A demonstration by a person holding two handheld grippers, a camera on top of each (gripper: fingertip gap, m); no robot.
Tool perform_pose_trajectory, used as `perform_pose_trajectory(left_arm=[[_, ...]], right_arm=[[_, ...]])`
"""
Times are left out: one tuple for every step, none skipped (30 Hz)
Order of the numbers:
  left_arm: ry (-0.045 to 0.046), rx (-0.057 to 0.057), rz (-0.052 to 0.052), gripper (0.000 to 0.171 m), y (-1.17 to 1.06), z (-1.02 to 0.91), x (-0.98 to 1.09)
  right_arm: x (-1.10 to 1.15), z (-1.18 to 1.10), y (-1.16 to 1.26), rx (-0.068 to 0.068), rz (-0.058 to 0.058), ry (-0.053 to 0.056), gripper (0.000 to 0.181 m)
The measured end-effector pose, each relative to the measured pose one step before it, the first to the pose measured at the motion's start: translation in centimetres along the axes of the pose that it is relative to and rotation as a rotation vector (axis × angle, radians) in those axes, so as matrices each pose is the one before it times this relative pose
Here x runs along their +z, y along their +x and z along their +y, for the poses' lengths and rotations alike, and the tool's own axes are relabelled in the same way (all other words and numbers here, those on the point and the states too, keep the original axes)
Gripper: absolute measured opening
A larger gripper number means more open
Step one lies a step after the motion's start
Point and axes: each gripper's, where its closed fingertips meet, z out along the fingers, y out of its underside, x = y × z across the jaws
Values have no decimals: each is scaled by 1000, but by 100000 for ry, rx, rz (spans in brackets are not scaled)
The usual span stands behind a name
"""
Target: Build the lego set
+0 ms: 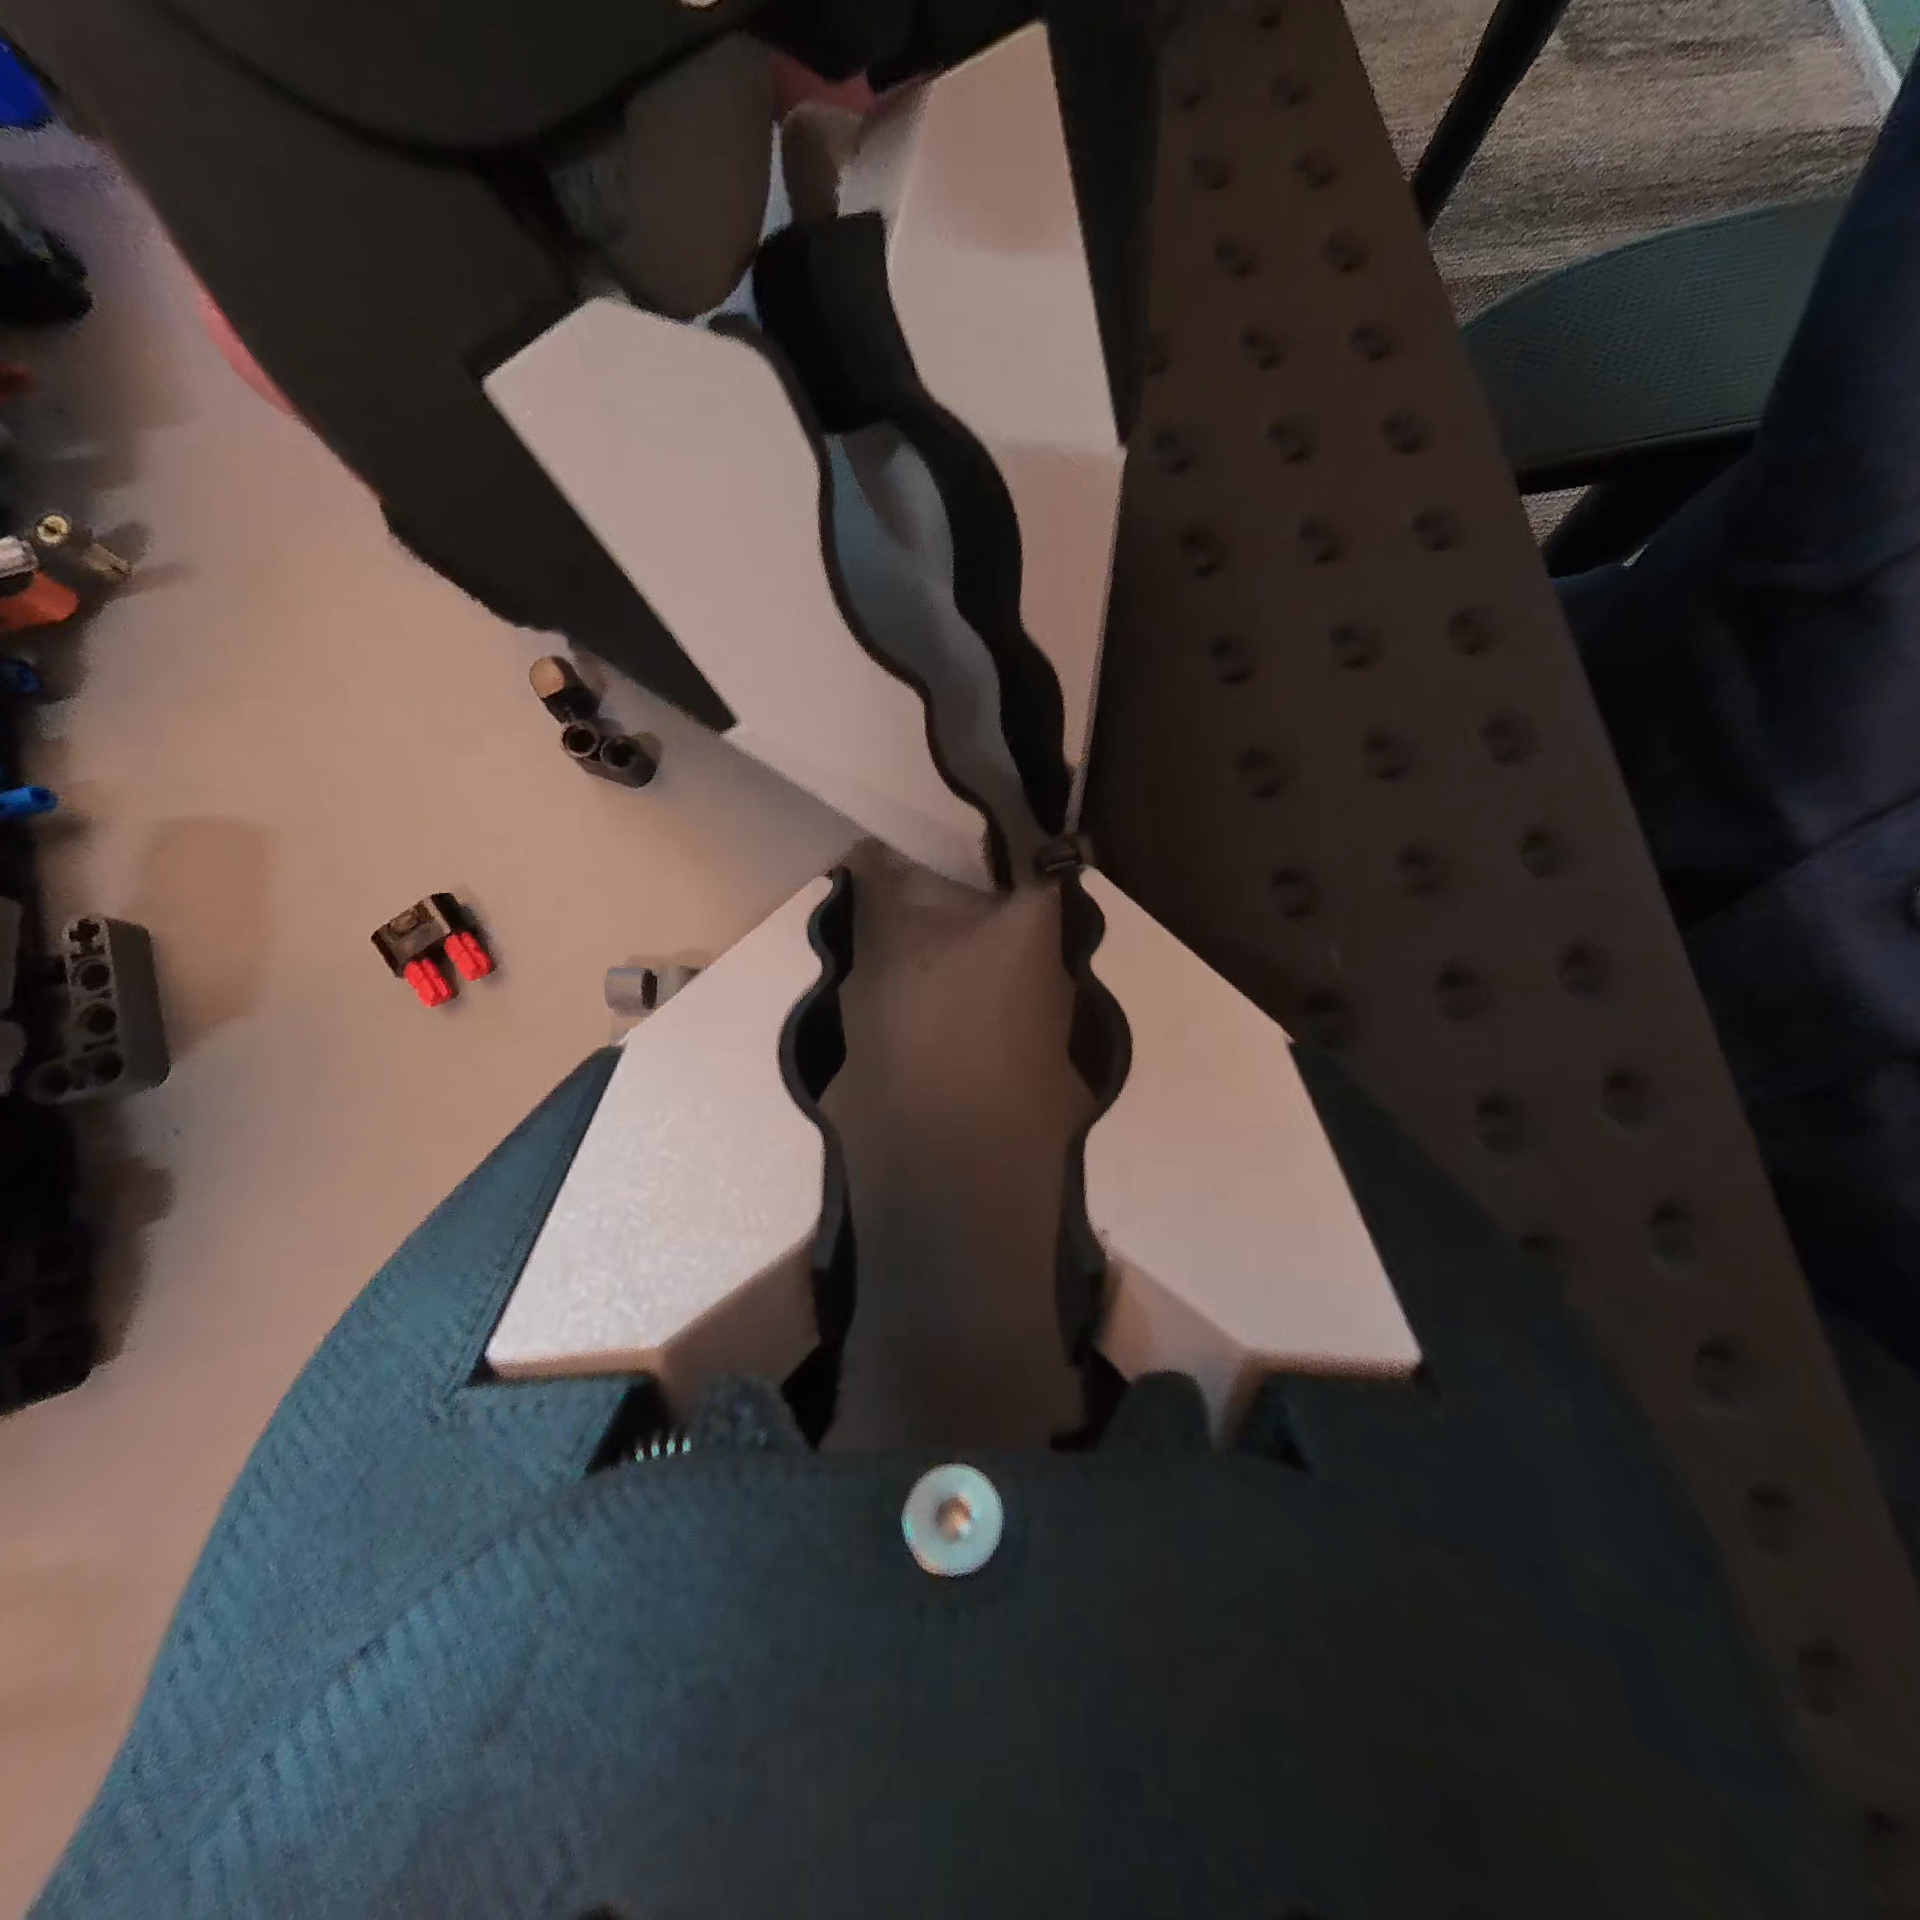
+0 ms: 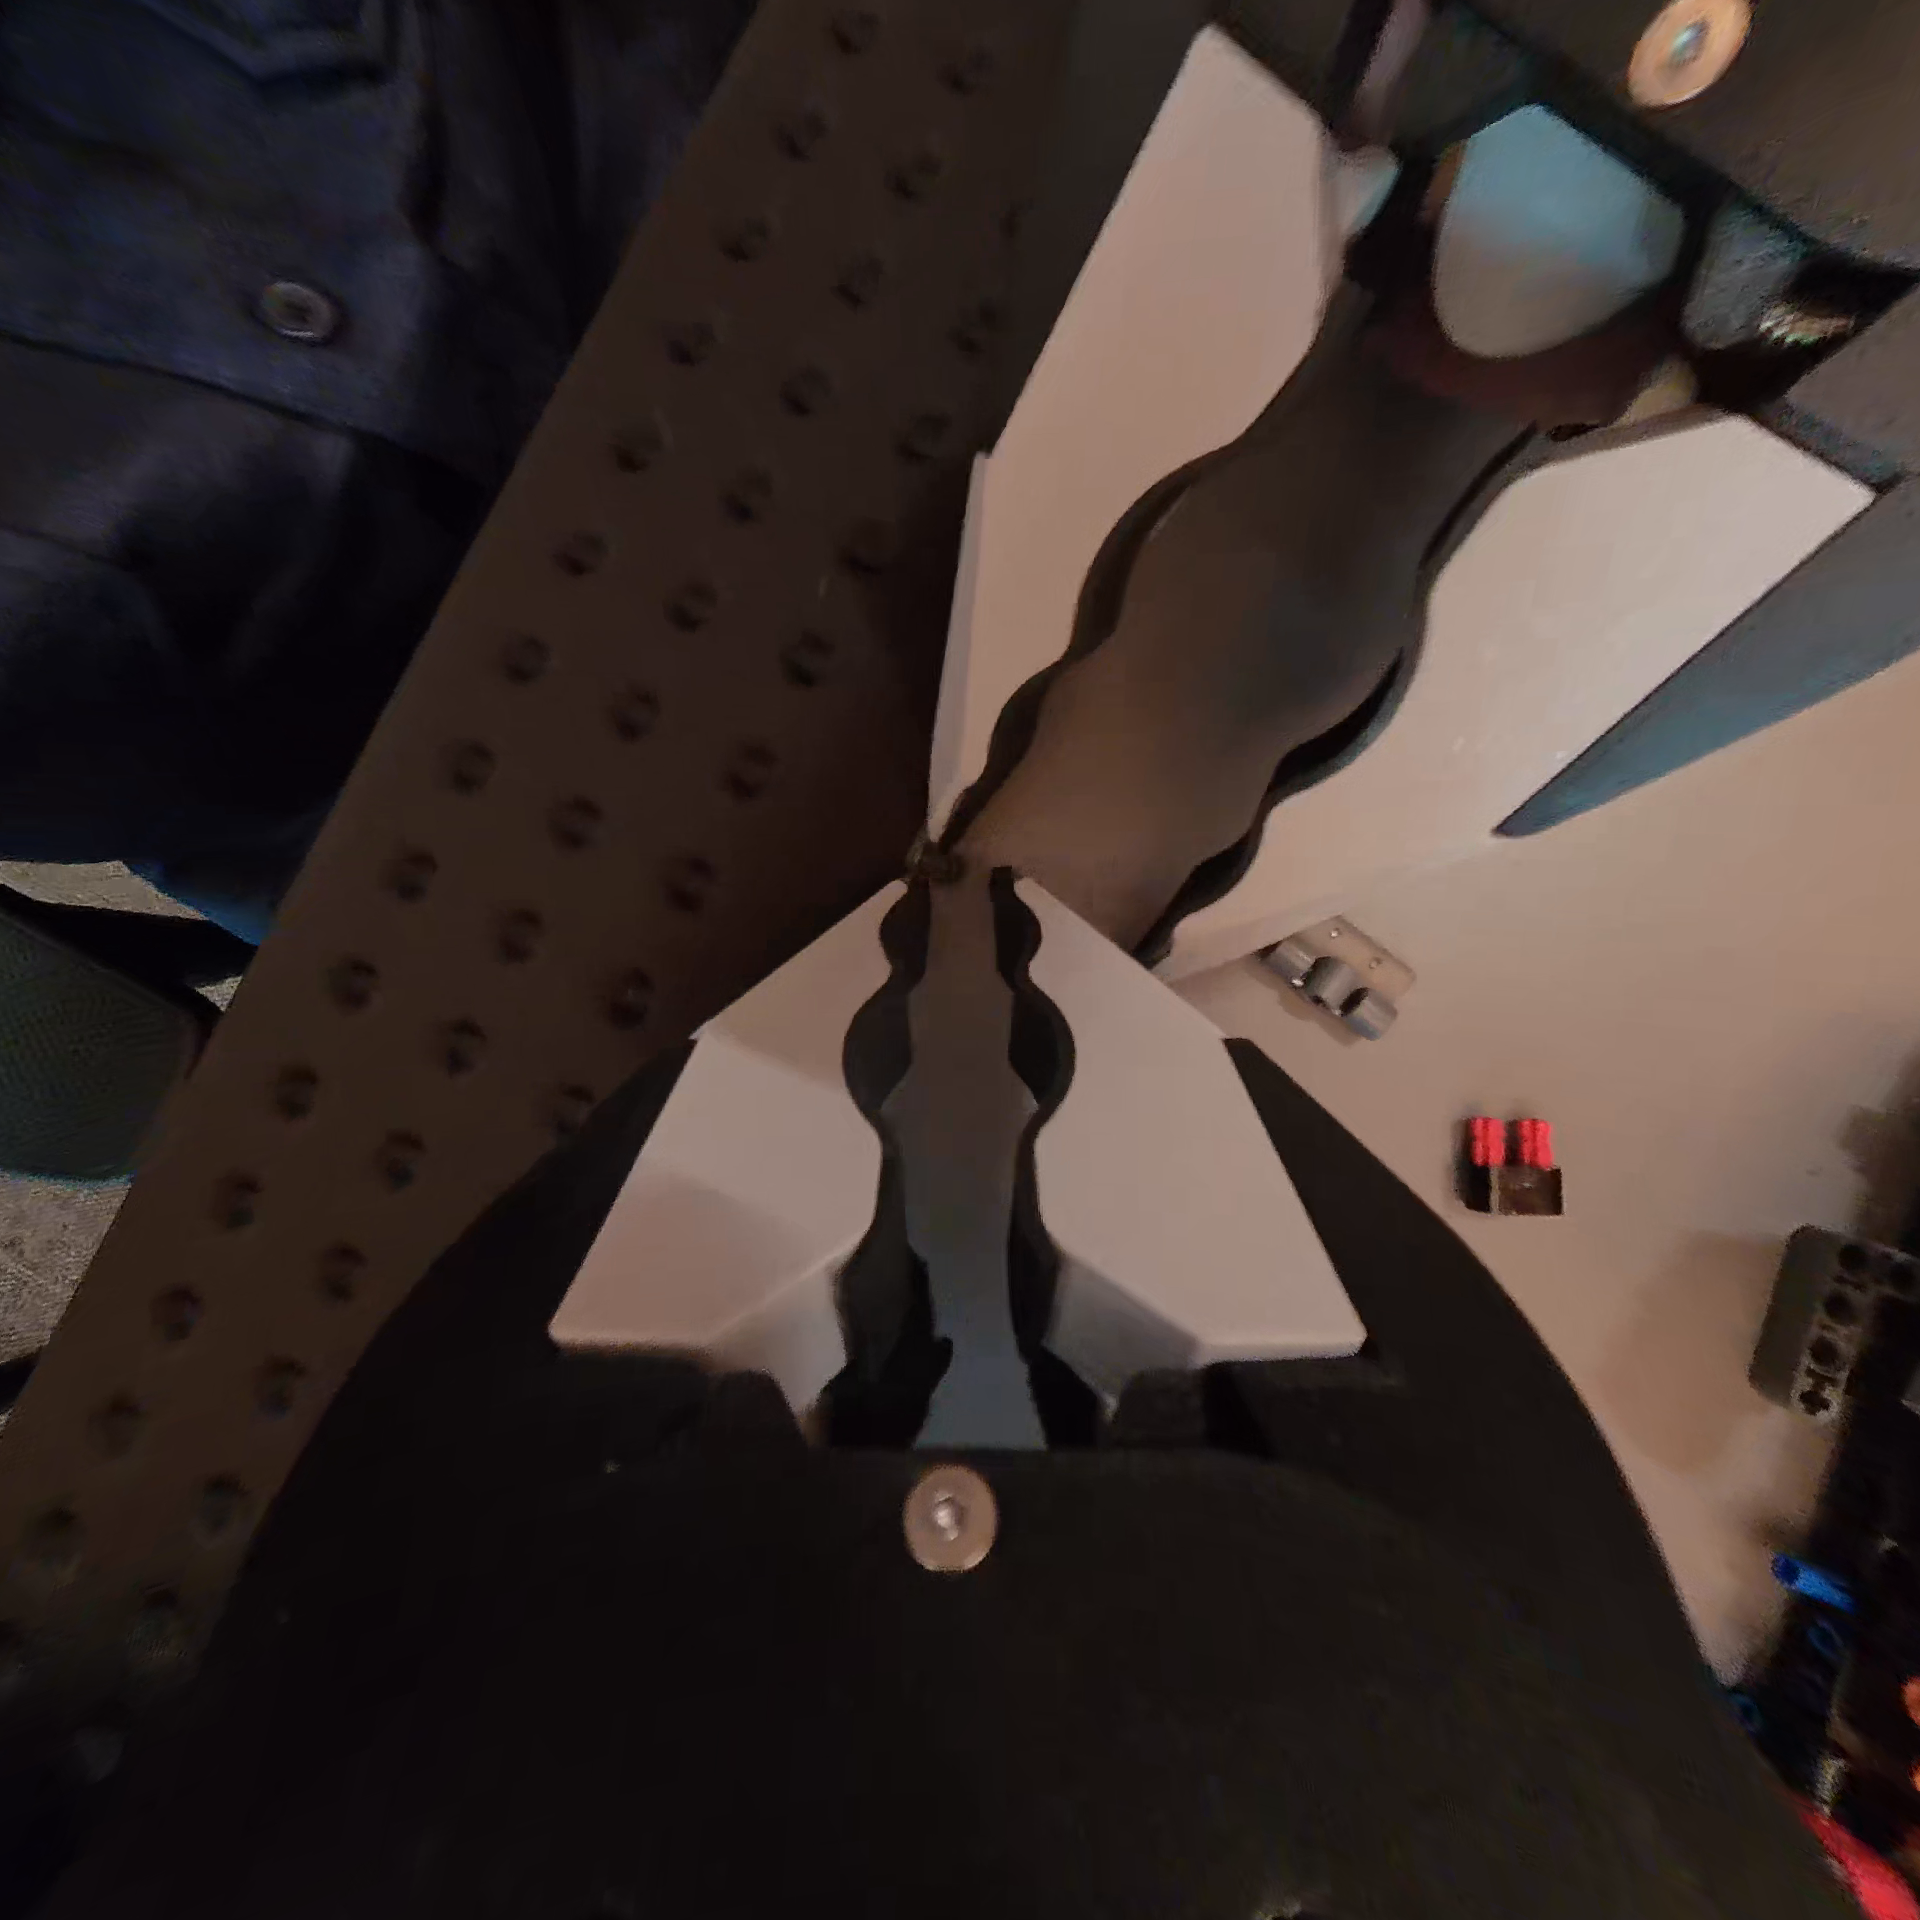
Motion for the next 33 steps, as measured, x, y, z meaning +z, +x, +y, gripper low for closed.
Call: perform_pose_trajectory(left_arm=[[194, -97, -49, 37, 15, -77, 76], [-178, 5, 79, 37, 11, -5, 2], [129, 291, -129, 37, -1, -8, 2], [340, -370, 172, 37, 8, -15, 17], [151, -75, 221, 37, 4, 7, -5], [-119, 357, -34, 37, -1, -5, 1], [-86, -86, 202, 37, 6, 4, -1], [88, -674, 551, 37, 1, -1, -15], [-3, -107, 259, 37, 9, 6, -8], [-186, 145, -103, 37, -8, 8, -9], [422, -108, -1960, 37, -277, -79, 115], [103, 8, -454, 38, 10, -168, 161], [-1021, 469, -128, 38, 38, -5, 6], [232, 621, -211, 37, -7, -7, 10], [-156, -22, -1375, 38, -201, 49, -25], [-1472, 743, -3174, 37, -438, 189, -111], [-1396, 308, -3043, 37, -495, 228, -137], [-321, -1303, -468, 36, -257, 179, -174], [642, -1910, 736, 37, -164, 124, -232], [435, -1669, -344, 38, -301, 130, -303], [416, -923, -284, 39, -233, 81, -331], [1772, -1473, 3285, 39, 386, -187, -263], [792, -3324, 6200, 38, 830, -62, -87], [-1914, -3634, 5547, 39, 810, 340, 89], [-1544, -1468, -351, 37, 118, 276, -27], [-780, -956, 2238, 31, 649, 47, -280], [1053, -2236, 3868, 27, 785, -166, -263], [-208, -2601, 1028, 24, 176, 188, 20], [-3155, -1080, -979, 21, -244, 775, 293], [2628, 1955, 1093, 16, 199, -74, 77], [851, -212, 133, 16, 31, 14, 8], [-144, 119, -417, 16, 47, 21, 18], [-617, 1449, -1209, 15, 7, 23, -12]], right_arm=[[63, -57, -12, 650, -551, 542, 10], [-9, -2, 31, 732, -429, 534, 10], [-5, -10, 75, 834, -30, 536, 9], [9, -24, 73, 368, 226, 338, 8], [3, 2, 16, 42, -49, 123, 8], [0, 0, 37, 313, -24, 121, 8], [2, -3, 61, 455, 165, 109, 6], [12, -17, 59, 90, 390, 8, 5], [14, -25, 75, -38, 672, -119, 4], [46, -129, 243, 474, 1521, 553, 1], [121, -181, 160, 630, 755, 634, 1], [117, -49, -146, -376, -840, -442, 0], [-23, 31, -34, -798, 164, -369, 0], [-82, 75, 94, 394, 508, -239, 0], [-127, 139, 296, 1103, 1450, -343, 0], [-282, 184, 395, 892, 2092, -562, 1], [-476, 118, 165, 248, 877, 234, 4], [-582, -146, -218, -76, -1372, 2351, 9], [-475, -278, -500, 241, -3150, 3189, 10], [-155, 2, -413, 297, -2701, 1027, 15], [164, 324, -311, -740, -1666, -1537, 20], [338, 357, -196, -1677, -452, -2528, 23], [307, 310, 31, -972, 830, -2808, 22], [130, 173, 29, 70, 121, -1623, 22], [-18, -1, -48, 394, -642, 253, 21], [-60, 15, -35, 931, -690, 451, 22], [0, 25, -59, 866, -682, 80, 21], [67, 71, -25, -125, -192, -495, 20], [59, 18, 22, -673, 291, -644, 20], [27, -15, 5, -883, 403, -656, 20], [0, 0, 16, -457, 284, -866, 20], [-9, -3, 72, -98, 150, -615, 21], [-5, -21, 75, 64, -37, -123, 23]])
